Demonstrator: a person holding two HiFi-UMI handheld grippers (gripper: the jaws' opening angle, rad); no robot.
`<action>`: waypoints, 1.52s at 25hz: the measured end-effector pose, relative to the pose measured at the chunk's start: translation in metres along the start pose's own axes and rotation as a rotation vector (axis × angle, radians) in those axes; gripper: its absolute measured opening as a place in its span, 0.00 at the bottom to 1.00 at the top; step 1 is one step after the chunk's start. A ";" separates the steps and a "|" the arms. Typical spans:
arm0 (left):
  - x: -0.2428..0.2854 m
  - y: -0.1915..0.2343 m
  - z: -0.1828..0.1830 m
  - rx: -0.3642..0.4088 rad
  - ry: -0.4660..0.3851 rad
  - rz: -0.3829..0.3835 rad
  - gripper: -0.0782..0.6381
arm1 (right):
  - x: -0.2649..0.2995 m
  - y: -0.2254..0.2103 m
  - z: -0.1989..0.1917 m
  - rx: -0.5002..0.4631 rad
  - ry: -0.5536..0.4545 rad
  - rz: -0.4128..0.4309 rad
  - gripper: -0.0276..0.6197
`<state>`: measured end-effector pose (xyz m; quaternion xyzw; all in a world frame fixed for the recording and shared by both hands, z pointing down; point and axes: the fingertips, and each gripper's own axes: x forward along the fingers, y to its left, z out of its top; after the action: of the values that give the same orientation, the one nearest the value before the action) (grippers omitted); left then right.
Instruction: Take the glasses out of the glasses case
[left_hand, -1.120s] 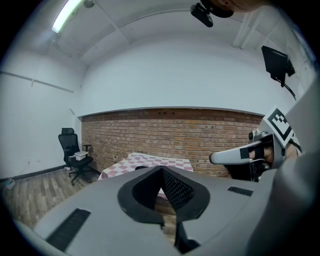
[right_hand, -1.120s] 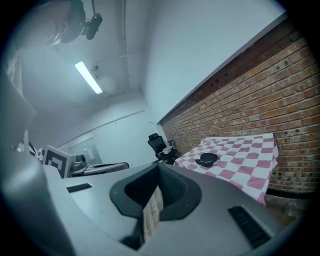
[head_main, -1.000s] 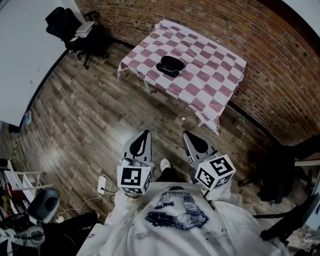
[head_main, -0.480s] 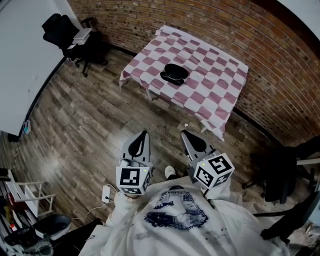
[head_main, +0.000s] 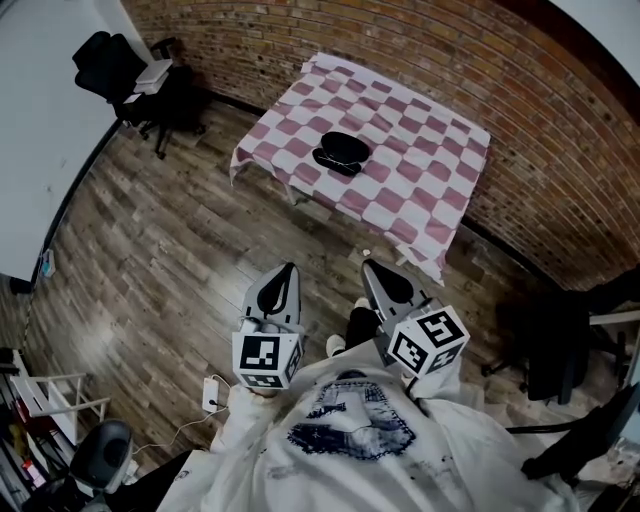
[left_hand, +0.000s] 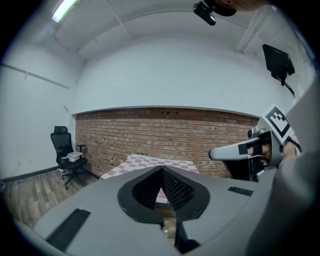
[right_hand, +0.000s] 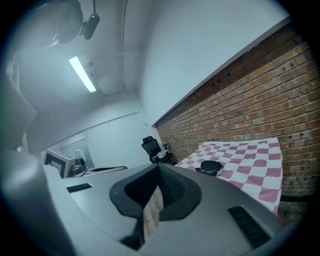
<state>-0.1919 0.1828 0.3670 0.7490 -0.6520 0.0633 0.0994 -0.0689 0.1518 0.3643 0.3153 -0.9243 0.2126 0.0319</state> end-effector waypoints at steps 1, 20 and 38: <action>0.005 -0.001 0.000 0.002 0.003 -0.005 0.12 | 0.002 -0.004 0.001 0.004 0.000 -0.005 0.06; 0.126 0.027 0.013 0.033 0.071 -0.032 0.12 | 0.088 -0.092 0.036 0.051 0.006 -0.028 0.06; 0.245 0.057 0.038 0.037 0.109 -0.002 0.12 | 0.171 -0.179 0.085 0.066 0.026 -0.009 0.06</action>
<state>-0.2150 -0.0695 0.3892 0.7468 -0.6435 0.1159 0.1211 -0.0921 -0.1082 0.3868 0.3176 -0.9148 0.2471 0.0346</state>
